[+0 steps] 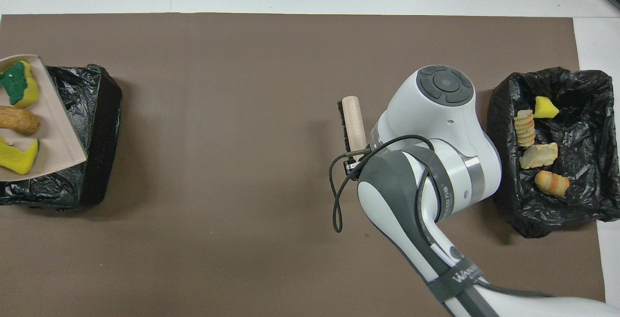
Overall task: Sweep and dump trash in bin
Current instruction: 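Tip the dustpan with the left gripper to dump the pieces into the bin, then lower the brush onto the table center with the right gripper and release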
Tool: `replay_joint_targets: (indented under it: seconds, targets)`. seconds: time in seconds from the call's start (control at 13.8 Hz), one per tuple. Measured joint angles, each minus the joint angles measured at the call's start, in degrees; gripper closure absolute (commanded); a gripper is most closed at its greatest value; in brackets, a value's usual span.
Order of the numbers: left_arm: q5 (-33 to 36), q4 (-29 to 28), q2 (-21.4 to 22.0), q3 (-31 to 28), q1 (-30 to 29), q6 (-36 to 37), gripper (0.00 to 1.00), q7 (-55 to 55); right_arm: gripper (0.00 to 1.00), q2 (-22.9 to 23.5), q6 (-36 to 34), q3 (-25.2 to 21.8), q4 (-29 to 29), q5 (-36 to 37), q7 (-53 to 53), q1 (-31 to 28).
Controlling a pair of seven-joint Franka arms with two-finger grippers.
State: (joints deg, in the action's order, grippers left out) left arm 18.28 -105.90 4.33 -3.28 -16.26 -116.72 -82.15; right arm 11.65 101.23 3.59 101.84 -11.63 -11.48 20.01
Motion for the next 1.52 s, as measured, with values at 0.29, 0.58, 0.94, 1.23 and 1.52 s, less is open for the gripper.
replay_joint_targets:
  seconds: [0.29,0.58,0.94,1.23,1.52]
  targets:
    - [12.37,3.70,-5.46,0.18,-0.01,-3.06,1.00,0.11,1.00,0.06,0.68,0.46,0.87,0.00,0.01,1.60]
    - [23.23,3.95,-8.44,0.44,0.08,-5.30,1.00,0.88,1.00,1.48,4.98,0.65,3.05,0.00,-6.26,10.15]
    - [32.31,3.34,-8.90,1.12,1.66,-4.00,1.00,3.28,1.00,5.80,11.76,0.94,3.43,0.02,-23.81,20.65]
    - [38.85,3.22,-8.62,1.29,6.77,4.95,1.00,7.64,0.97,7.96,15.15,0.98,4.25,0.02,-29.95,24.59]
    - [46.04,3.22,-7.71,1.38,13.07,15.84,1.00,13.35,0.00,8.16,15.81,0.87,4.03,0.02,-30.91,25.08]
